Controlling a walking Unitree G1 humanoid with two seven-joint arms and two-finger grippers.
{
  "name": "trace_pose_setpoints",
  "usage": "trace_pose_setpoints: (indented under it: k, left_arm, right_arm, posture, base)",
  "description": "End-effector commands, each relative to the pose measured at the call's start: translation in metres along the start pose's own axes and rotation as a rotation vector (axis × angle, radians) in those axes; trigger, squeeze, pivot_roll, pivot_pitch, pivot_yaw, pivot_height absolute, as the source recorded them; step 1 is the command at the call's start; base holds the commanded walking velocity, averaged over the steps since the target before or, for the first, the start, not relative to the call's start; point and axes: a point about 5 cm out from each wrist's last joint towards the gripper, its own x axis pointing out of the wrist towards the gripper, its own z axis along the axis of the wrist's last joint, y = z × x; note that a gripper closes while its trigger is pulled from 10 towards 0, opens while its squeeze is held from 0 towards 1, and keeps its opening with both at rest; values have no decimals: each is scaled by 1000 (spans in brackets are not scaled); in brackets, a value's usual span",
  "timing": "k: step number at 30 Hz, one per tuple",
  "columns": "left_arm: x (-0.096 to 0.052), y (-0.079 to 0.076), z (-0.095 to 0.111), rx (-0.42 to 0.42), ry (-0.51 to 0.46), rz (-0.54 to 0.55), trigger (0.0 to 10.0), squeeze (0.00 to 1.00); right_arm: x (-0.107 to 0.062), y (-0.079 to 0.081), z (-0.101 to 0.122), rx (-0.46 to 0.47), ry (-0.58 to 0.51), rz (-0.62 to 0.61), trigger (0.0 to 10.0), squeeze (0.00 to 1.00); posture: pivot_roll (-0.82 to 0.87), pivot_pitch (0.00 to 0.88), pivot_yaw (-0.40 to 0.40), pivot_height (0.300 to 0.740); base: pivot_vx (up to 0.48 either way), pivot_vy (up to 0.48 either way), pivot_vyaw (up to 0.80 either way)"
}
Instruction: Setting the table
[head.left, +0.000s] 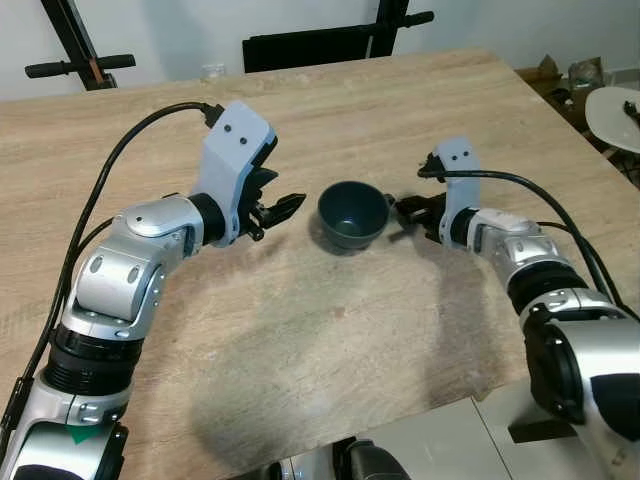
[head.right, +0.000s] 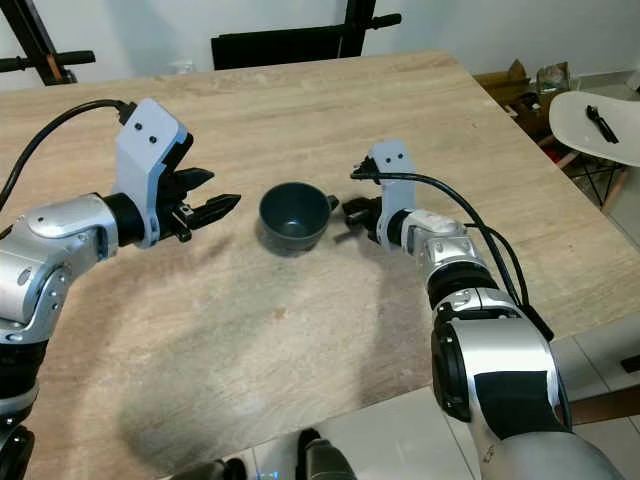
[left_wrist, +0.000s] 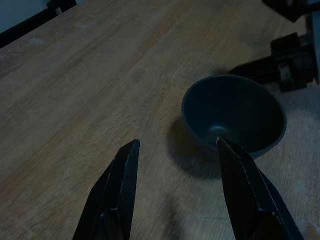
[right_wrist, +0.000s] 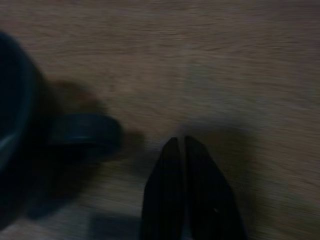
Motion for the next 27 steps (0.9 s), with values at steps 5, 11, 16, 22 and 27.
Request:
trace_pose_setpoints:
  k: [5,11,16,22,27]
  left_arm:
    - [1,-2,-1,-9,0,-10,10000,0]
    - [1,-1,0,-8,-1,-5,10000,0]
    - [1,-1,0,-8,-3,-3,10000,0]
    - [1,0,0,-7,-4,-1,10000,0]
    - [2,5,4,-1,-13,22,10000,0]
  right_arm:
    - [11,21,-10,23,19,102,5922,0]
    - [18,34,-6,12,8,149,10000,0]
    - [24,46,-2,5,-5,194,10000,0]
    - [30,59,3,5,-25,251,10000,0]
    - [34,73,8,-11,-43,329,10000,0]
  posture:
    - [26,132,30,740]
    - [28,130,30,740]
    - [29,130,29,740]
    - [30,126,27,740]
    - [29,122,28,740]
  base:
    - [0,0,0]
    - [0,0,0]
    - [0,0,0]
    - [0,0,0]
    - [0,0,0]
